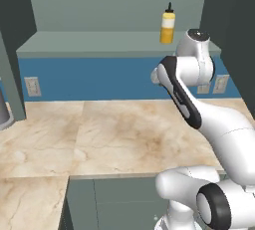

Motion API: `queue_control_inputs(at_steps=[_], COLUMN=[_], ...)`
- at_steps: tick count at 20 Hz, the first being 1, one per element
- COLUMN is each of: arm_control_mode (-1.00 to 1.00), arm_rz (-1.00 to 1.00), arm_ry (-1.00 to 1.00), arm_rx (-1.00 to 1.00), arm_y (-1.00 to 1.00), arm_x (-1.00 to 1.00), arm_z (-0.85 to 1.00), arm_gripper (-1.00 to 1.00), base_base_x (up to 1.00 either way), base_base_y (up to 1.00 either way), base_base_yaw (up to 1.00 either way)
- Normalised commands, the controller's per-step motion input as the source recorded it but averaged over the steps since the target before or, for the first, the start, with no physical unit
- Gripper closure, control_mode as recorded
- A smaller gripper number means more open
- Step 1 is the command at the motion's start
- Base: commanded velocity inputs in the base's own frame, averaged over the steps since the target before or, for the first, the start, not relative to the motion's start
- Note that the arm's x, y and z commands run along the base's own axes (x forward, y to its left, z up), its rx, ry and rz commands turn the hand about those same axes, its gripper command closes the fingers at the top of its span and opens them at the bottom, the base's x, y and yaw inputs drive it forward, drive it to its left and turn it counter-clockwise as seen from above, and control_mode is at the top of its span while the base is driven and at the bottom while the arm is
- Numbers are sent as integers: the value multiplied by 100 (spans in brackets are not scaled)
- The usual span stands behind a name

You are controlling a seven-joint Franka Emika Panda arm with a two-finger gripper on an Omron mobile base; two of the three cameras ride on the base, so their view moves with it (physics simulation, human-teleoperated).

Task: Move the ketchup and mustard from the cabinet to the dining counter.

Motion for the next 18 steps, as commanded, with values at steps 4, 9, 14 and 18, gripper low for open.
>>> queue_control_inputs(at_steps=[4,9,14,18], arm_control_mode=[-100,-100,-100,-100], arm_rz=[0,-2,-10,-15], arm_ry=[1,-30,-25,-13], arm_rx=[0,-2,-8,-9], arm_y=[4,17,17,15], arm_x=[4,-50,-14,30], arm_z=[15,82,70,39], arm_gripper=[-100,-100,-100,-100], base_base_x=[31,0,0,0], base_base_y=[7,0,0,0], base_base_yaw=[0,0,0,0])
